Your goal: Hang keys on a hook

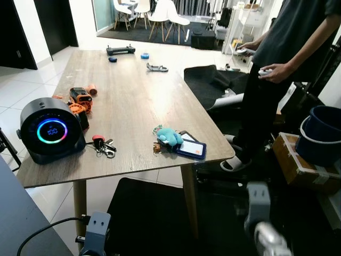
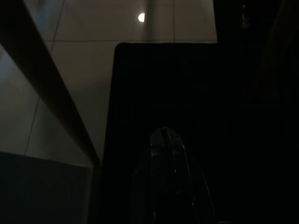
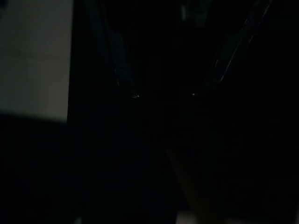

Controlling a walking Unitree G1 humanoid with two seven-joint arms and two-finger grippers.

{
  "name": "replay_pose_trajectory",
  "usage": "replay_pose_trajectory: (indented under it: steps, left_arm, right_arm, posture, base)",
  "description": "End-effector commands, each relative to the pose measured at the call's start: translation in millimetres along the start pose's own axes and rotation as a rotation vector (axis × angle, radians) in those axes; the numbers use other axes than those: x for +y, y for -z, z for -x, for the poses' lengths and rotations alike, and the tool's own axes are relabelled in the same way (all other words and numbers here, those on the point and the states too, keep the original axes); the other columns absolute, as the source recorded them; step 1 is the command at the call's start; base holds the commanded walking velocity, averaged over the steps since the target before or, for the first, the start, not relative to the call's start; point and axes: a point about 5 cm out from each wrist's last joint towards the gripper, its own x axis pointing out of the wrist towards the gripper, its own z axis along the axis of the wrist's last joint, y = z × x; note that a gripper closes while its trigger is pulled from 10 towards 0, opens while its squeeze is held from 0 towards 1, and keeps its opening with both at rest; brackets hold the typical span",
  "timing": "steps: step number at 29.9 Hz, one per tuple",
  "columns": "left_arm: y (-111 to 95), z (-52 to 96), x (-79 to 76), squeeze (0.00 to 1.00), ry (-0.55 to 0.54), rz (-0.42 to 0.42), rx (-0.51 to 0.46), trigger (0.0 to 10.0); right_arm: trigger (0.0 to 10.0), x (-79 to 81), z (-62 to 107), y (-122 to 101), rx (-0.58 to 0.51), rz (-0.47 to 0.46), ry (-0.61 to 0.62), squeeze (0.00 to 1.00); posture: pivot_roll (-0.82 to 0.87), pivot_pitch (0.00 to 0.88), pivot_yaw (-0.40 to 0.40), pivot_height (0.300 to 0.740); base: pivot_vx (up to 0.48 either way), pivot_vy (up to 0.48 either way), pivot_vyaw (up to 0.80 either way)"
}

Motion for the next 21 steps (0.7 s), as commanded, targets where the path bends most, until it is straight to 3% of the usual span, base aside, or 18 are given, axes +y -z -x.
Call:
replay_pose_trajectory:
  steps: [1,3,7,14,21]
  left_arm:
    - [5.7,3.4,-1.7,0.0,0.004,0.016,0.011,10.0]
    - [8.4,5.1,-1.2,0.0,0.006,0.01,0.02,10.0]
    - [12.4,6.8,-2.0,0.0,0.005,0.006,0.037,10.0]
    - [13.0,6.6,-5.4,0.0,-0.005,0.022,0.036,10.0]
    - [11.7,5.6,-8.4,0.0,-0.013,0.037,0.027,10.0]
  right_arm:
    - [10.0,0.6,4.7,15.1,0.057,0.004,0.003,0.0]
    - [10.0,5.9,15.4,42.9,0.153,0.034,-0.014,0.0]
    - [10.0,14.4,30.2,73.4,0.255,0.101,-0.067,0.0]
    - [10.0,20.5,32.4,77.8,0.262,0.144,-0.073,0.0]
    - [10.0,25.8,28.3,71.8,0.249,0.185,-0.101,0.0]
  posture:
    - [0.09,0.055,-0.036,0.74]
    - [0.08,0.057,-0.034,0.74]
    - [0.08,0.057,-0.036,0.74]
    - [0.07,0.058,-0.041,0.74]
    - [0.09,0.056,-0.054,0.74]
  base:
    - [0.0,0.0,0.0]
    - [0.0,0.0,0.0]
    - [0.0,0.0,0.0]
    - [0.0,0.0,0.0]
    - [0.0,0.0,0.8]
